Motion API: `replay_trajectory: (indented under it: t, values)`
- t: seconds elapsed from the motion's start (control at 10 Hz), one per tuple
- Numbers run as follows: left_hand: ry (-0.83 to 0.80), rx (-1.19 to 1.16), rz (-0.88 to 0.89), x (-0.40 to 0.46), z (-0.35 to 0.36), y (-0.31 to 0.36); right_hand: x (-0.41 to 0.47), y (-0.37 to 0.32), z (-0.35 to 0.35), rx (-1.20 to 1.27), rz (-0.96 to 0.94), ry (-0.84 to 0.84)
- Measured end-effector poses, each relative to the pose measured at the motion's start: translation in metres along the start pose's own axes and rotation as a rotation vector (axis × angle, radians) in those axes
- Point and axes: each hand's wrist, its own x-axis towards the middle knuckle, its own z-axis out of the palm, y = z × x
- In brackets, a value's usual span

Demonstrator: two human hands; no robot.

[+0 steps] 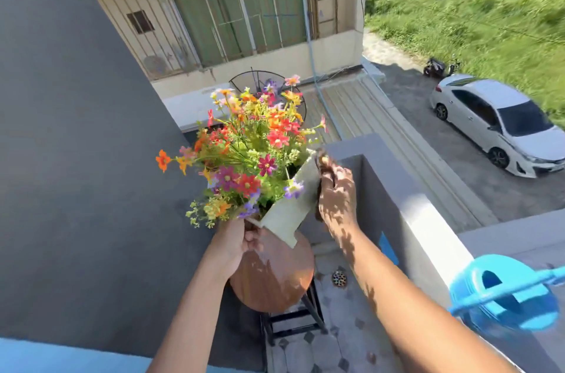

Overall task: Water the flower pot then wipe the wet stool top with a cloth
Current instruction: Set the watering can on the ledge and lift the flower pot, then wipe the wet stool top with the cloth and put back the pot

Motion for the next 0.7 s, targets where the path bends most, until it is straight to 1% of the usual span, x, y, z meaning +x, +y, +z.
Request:
replay_trajectory:
  t: [0.1, 0.2, 0.3, 0.4, 0.5, 0.6, 0.7]
  values:
    - [0.051, 0.078, 0.04, 0.008, -0.014, 0.006, 0.006, 0.002, -0.007, -0.033, -0.045, -0.121]
    - [0.089, 0.153, 0.082, 0.016, -0.025, 0.012, 0.006, -0.006, -0.011, 0.092, -0.034, -0.234]
    - [0.029, 0.229, 0.119, 0.021, -0.038, 0.009, 0.01, -0.026, -0.024, 0.141, 0.02, -0.311]
    - [-0.01, 0.235, 0.16, 0.025, -0.049, 0.005, 0.02, -0.042, -0.029, 0.163, -0.007, -0.441]
    - [-0.05, 0.183, 0.189, 0.021, -0.053, 0.003, 0.038, -0.033, -0.021, 0.194, 0.142, -0.452]
    - [-0.018, 0.117, 0.169, 0.024, -0.061, -0.005, 0.034, 0.008, -0.019, 0.16, 0.174, -0.441]
    - [0.032, 0.05, 0.072, 0.028, -0.062, -0.002, 0.033, 0.08, 0.0, 0.219, 0.364, -0.442]
